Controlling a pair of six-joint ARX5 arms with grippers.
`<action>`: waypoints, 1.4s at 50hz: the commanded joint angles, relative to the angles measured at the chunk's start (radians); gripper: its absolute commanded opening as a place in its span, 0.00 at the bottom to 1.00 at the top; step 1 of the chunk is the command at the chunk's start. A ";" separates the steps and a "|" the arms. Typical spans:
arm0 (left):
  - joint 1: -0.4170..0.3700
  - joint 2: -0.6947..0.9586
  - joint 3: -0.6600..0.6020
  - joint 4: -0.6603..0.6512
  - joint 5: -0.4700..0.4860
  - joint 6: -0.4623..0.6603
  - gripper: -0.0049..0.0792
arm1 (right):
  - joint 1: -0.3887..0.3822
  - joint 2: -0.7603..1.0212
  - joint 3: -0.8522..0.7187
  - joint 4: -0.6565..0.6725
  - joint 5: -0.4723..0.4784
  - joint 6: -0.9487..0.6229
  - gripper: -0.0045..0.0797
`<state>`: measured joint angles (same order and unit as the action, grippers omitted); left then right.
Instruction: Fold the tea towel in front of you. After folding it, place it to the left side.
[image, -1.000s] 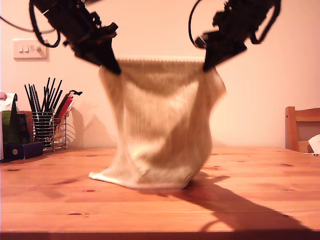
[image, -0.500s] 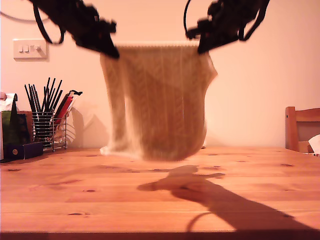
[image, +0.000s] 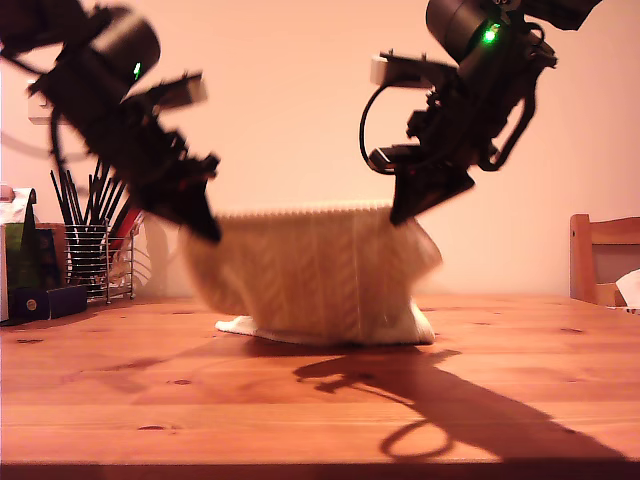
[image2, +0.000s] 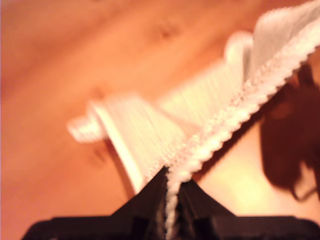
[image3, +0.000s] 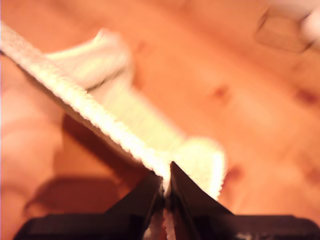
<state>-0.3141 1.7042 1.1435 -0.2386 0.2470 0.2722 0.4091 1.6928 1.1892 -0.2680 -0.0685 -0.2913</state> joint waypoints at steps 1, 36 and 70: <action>0.040 -0.055 -0.064 -0.038 -0.040 -0.025 0.03 | -0.027 -0.015 -0.004 -0.070 0.039 0.007 0.04; 0.006 -0.181 -0.242 -0.453 0.130 -0.117 0.03 | 0.011 -0.089 -0.006 -0.603 -0.179 0.008 0.04; 0.003 -0.181 -0.306 -0.481 0.198 -0.130 0.03 | 0.016 -0.083 -0.115 -0.601 -0.243 0.006 0.22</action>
<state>-0.3393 1.5135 0.8780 -0.7006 0.4637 0.1440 0.4587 1.5974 1.0958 -0.8536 -0.3325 -0.2859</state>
